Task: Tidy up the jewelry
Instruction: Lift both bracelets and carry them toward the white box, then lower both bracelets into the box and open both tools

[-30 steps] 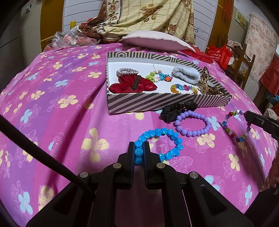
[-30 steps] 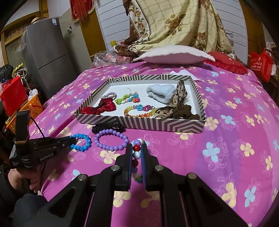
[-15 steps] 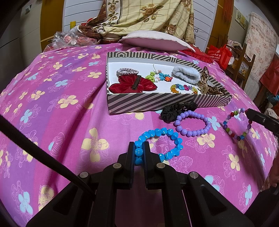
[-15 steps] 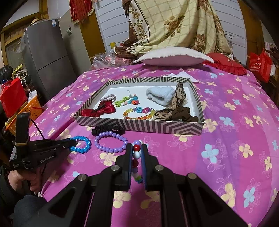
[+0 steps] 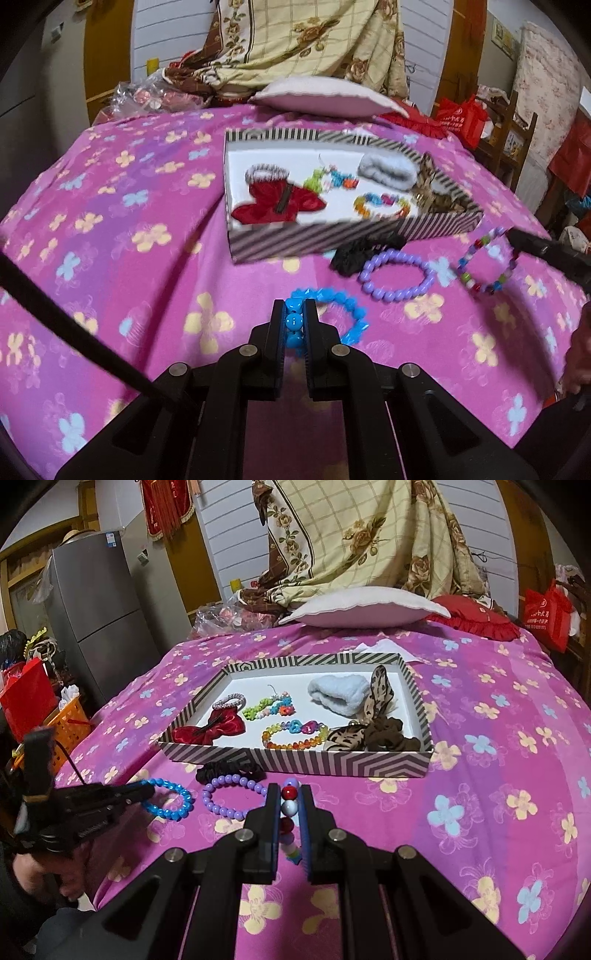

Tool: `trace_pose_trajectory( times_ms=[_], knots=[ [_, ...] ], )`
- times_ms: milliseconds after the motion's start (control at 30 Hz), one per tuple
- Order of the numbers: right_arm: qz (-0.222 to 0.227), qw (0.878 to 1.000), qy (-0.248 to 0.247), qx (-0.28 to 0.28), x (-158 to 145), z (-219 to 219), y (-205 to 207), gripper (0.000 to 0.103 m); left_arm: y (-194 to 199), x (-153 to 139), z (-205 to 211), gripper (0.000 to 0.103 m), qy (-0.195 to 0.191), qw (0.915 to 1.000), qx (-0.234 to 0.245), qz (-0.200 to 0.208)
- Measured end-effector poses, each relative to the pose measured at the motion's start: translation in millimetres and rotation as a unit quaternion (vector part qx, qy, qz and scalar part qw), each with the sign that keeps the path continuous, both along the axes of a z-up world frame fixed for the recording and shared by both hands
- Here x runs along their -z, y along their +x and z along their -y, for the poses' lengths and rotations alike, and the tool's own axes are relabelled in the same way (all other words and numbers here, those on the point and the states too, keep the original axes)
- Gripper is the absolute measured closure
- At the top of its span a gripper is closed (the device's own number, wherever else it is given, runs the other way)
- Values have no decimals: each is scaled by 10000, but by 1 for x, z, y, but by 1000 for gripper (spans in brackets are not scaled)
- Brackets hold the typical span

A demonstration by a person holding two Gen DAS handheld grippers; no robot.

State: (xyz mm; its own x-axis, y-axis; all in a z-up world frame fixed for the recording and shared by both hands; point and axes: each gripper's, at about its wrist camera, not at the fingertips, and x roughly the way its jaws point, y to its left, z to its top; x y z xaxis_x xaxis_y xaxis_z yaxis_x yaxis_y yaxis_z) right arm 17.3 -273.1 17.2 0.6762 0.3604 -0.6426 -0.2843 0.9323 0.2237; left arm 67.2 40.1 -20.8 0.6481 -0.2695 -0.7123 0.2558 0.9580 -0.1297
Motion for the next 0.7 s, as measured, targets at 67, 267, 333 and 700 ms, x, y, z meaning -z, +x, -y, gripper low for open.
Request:
trace_pose_trajectory(
  times_ms=[67,267,333,700],
  knots=[
    [8,10000,10,17,0,-1,1,94,-1,-13,-1,103,-131,9999,-11,45],
    [96,9999,-45,96,-6,-2,1,94,-2,-50,6,103,-309,9990,30,310],
    [111,9999,-24,86,-9,-2,2,94,1,-62,9,103,-376,9985,71,386],
    [281,9995,118,87,-34,-8,26,94,37,-95,23,103,-258,9978,124,592]
  ],
)
